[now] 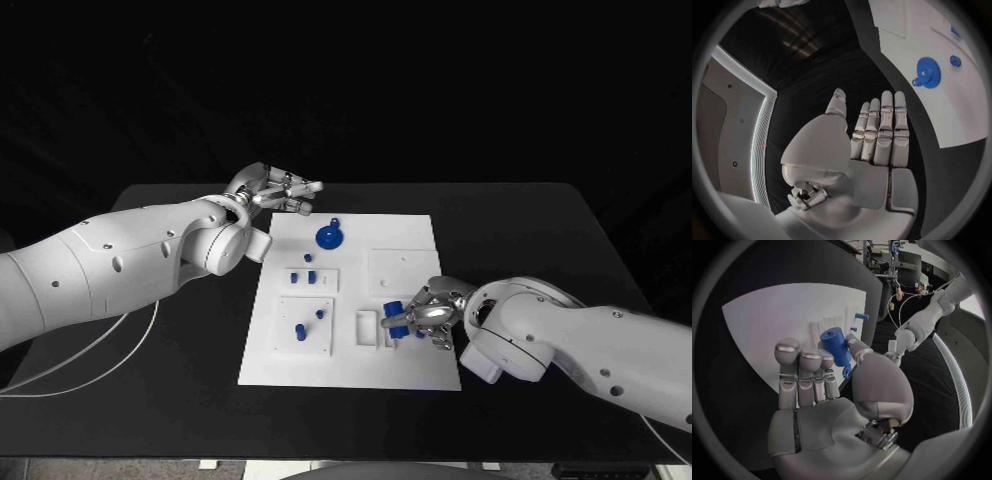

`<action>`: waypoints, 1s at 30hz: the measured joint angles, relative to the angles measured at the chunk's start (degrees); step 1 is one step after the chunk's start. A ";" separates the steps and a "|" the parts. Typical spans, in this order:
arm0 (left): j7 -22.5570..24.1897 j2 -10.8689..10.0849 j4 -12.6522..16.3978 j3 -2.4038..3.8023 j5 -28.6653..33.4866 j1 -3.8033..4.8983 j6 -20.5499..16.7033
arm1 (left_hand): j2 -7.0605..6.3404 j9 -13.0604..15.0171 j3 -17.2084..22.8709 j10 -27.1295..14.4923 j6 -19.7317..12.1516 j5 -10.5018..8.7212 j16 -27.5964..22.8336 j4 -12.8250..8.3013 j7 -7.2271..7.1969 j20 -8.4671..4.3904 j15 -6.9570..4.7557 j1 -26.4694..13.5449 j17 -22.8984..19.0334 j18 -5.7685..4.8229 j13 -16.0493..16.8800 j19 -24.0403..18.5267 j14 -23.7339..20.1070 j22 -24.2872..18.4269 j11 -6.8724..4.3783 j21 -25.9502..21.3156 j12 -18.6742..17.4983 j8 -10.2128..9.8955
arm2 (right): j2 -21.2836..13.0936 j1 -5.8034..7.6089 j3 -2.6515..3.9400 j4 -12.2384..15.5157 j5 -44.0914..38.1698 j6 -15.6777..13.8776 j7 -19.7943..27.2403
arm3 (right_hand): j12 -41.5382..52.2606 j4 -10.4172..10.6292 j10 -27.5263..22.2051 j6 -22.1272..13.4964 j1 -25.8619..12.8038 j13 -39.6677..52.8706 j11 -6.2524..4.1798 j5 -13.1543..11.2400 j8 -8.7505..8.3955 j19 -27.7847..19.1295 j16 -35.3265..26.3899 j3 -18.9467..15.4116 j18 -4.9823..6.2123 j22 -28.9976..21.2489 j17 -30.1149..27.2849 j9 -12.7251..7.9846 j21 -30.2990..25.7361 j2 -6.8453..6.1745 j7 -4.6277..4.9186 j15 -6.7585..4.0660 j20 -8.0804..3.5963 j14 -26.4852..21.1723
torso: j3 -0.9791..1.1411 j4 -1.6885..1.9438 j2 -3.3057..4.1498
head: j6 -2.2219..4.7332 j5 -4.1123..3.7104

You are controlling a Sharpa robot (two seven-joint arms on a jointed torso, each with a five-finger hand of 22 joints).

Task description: Assemble the parts on the task board

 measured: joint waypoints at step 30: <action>-0.58 0.33 0.01 -0.07 -0.01 0.01 0.51 | 0.00 -0.02 0.00 -0.21 0.00 -0.01 0.00 0.00 0.00 0.00 -0.20 0.00 0.05 0.01 0.00 0.00 0.20 -0.35 0.21 0.00 0.00 0.00 | 5.92 1.86 -1.88 -3.92 -6.89 6.26 -2.09 | -1.06 4.43 0.14 1.32 -1.72 -1.11 0.11 -1.92 0.50 0.00 0.03 -0.62 0.04 0.03 0.82 -0.05 0.25 -0.54 -0.63 0.09 0.00 0.10 | 0.01 0.01 0.13 | -0.01 0.49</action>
